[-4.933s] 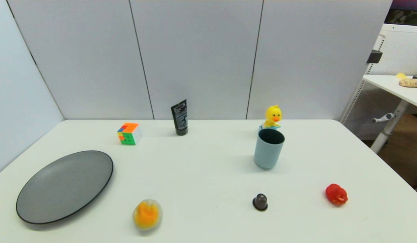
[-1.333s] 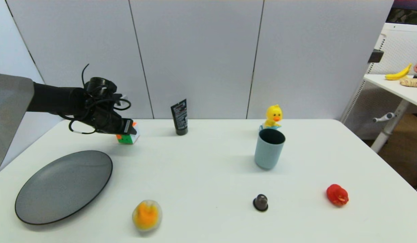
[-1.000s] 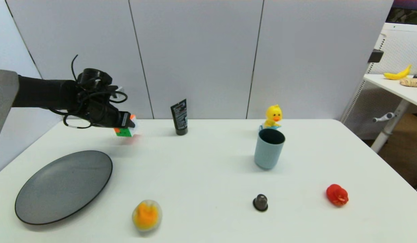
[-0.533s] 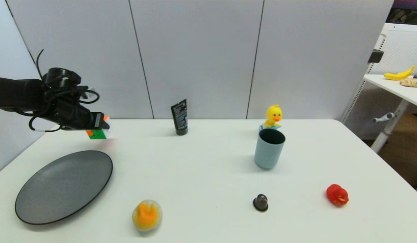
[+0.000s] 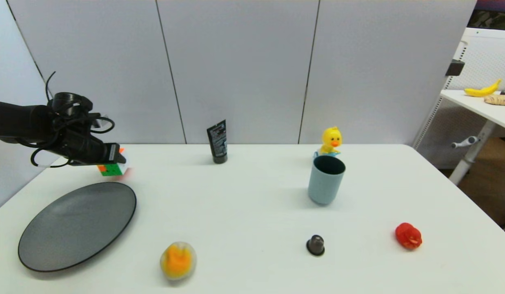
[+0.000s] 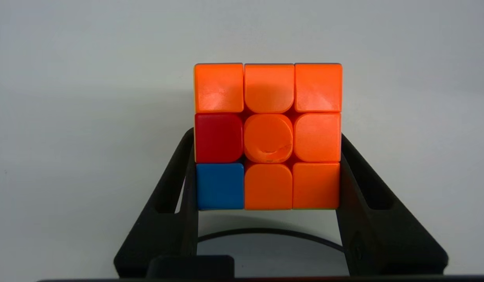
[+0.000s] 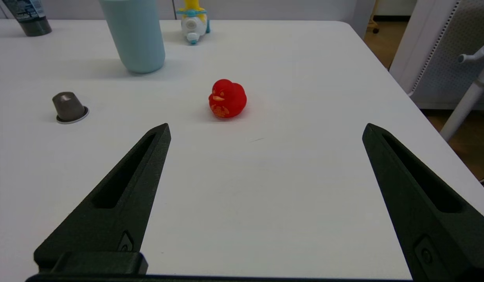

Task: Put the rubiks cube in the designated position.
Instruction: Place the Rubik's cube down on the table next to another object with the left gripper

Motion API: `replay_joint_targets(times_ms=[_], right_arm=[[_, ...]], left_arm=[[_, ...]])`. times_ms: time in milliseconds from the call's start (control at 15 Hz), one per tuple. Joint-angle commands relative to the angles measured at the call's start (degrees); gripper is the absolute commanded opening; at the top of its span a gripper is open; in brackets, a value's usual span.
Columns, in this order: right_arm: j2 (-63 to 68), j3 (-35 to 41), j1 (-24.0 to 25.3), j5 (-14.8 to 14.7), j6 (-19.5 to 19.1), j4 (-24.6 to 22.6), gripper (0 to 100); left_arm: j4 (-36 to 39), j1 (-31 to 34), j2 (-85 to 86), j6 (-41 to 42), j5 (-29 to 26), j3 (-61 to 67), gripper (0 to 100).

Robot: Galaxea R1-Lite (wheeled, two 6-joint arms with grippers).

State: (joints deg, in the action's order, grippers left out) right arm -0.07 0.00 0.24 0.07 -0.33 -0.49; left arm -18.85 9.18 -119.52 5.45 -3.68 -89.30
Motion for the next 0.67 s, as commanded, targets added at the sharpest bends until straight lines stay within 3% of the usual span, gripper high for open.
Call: replay_joint_targets(times_ms=[67,133,667], right_arm=[[0.1,0.0,0.0,0.0,0.0,0.0,100],[0.1,0.0,0.0,0.0,0.0,0.0,100],[0.1,0.0,-0.1,0.0,0.0,0.0,100]], left_arm=[[-0.1,-0.7,-1.5,0.0,0.0,-0.3,0],[-0.2,-0.9,-1.5,0.0,0.0,-0.2,100],[0.0,-2.6,8.5,0.1,-0.2,1.0,100]])
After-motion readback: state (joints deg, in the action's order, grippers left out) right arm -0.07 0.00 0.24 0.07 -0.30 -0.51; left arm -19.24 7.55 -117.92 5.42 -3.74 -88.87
